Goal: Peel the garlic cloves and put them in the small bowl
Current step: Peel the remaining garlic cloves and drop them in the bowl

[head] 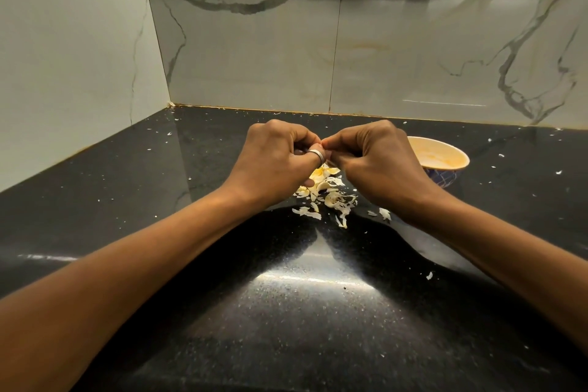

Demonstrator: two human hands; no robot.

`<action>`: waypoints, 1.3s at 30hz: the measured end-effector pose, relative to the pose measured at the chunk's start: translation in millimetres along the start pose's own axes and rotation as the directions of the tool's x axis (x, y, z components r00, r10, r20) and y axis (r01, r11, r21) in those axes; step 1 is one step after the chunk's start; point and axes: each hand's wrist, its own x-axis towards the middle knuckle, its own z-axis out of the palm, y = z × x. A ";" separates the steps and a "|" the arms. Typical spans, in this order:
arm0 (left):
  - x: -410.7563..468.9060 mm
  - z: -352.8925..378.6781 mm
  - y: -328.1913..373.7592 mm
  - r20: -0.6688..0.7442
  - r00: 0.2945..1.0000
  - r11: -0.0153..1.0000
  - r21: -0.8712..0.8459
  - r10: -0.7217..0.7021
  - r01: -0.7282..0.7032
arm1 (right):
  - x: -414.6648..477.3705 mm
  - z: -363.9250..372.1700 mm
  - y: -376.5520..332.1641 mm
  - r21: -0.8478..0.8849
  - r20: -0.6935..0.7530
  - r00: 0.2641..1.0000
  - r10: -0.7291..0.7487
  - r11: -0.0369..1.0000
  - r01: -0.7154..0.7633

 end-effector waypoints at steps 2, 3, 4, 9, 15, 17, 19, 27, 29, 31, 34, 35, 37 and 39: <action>0.3 0.3 0.9 0.004 1.000 1.000 -0.008 -0.018 0.018 | -0.3 0.4 -0.3 0.002 -0.001 1.000 -0.001 1.000 0.001; -0.1 0.3 1.3 0.003 1.000 1.000 -0.011 -0.029 0.029 | -0.4 0.6 -0.2 0.004 -0.001 1.000 -0.001 1.000 0.001; -0.5 0.4 1.7 0.001 0.999 0.999 -0.013 -0.041 0.041 | -0.6 0.9 0.2 0.005 0.000 1.000 0.000 1.000 0.000; -0.9 0.6 1.7 0.012 0.992 0.992 -0.036 -0.123 0.123 | -1.2 4.0 0.5 0.021 0.031 0.999 0.014 1.000 -0.014; 2.7 1.5 -1.2 0.056 0.969 0.961 -0.125 -0.239 0.244 | 0.4 2.9 -0.2 0.048 0.043 0.999 0.022 0.999 -0.024; 3.8 1.2 -2.0 0.065 0.968 0.961 -0.118 -0.243 0.249 | 0.4 3.4 0.0 0.066 0.062 0.998 0.031 0.997 -0.035; 4.4 1.5 -2.0 0.078 0.966 0.960 -0.118 -0.246 0.254 | 0.5 3.9 1.7 0.121 0.084 0.994 0.063 0.990 -0.073; 4.8 -0.3 1.4 0.133 0.938 0.936 -0.106 -0.321 0.336 | 2.4 1.7 -0.3 0.267 0.132 0.978 0.161 0.945 -0.191; 4.4 -1.4 3.1 0.138 0.933 0.933 -0.096 -0.333 0.348 | 2.5 -0.5 -1.6 0.347 0.145 0.970 0.195 0.908 -0.235; 5.0 -1.9 4.1 0.130 0.931 0.932 -0.089 -0.340 0.353 | 1.9 -2.9 -3.7 0.438 0.164 0.959 0.231 0.854 -0.281; 5.7 -3.9 4.4 0.114 0.927 0.929 -0.057 -0.358 0.366 | 2.3 -6.6 -6.9 0.565 0.181 0.947 0.264 0.760 -0.320; 5.8 -4.9 4.3 0.108 0.925 0.927 -0.047 -0.365 0.371 | 3.2 -8.1 -7.0 0.601 0.185 0.943 0.277 0.727 -0.331; 6.1 -6.3 3.5 0.093 0.921 0.924 -0.034 -0.377 0.382 | 5.1 -11.3 -7.4 0.662 0.194 0.932 0.307 0.660 -0.356; 6.8 -7.2 3.5 0.071 0.920 0.921 -0.028 -0.385 0.388 | 6.6 -14.8 -7.8 0.707 0.224 0.917 0.331 0.592 -0.387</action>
